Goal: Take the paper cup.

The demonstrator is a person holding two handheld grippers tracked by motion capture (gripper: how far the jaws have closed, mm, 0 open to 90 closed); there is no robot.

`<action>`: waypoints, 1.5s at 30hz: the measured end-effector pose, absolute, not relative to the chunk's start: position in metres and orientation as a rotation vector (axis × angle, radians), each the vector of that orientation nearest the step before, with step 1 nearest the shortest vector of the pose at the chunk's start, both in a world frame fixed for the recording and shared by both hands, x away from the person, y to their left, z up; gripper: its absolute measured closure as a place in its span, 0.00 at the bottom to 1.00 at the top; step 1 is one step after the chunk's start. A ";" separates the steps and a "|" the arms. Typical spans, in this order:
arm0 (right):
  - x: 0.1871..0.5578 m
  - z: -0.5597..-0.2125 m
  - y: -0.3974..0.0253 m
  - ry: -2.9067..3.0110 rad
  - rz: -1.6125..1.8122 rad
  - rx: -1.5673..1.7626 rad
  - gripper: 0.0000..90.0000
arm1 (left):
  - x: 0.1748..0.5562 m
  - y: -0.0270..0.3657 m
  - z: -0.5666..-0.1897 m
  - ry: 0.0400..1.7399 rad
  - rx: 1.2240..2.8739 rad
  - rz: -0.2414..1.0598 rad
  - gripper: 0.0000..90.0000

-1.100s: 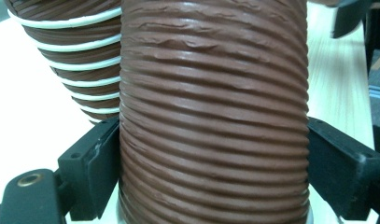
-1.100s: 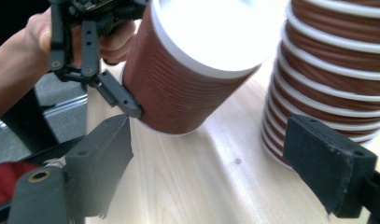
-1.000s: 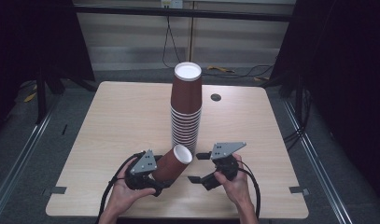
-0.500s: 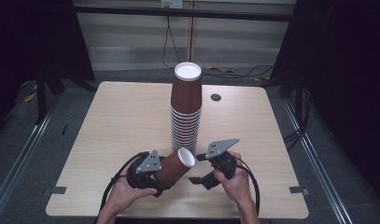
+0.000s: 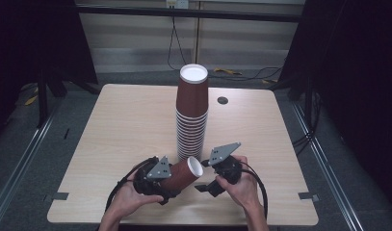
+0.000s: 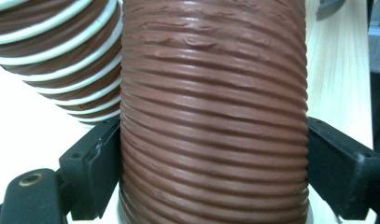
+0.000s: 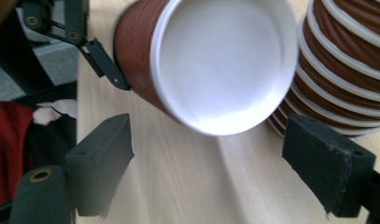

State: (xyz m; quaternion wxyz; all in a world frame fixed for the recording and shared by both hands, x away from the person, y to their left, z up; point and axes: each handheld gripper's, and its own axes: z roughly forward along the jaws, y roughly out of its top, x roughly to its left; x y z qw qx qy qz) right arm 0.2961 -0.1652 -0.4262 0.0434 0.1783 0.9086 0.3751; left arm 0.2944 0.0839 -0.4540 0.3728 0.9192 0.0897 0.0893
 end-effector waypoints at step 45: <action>0.316 -0.428 -0.148 2.984 1.034 0.400 0.15 | 0.293 0.052 -0.445 0.074 2.532 0.212 0.15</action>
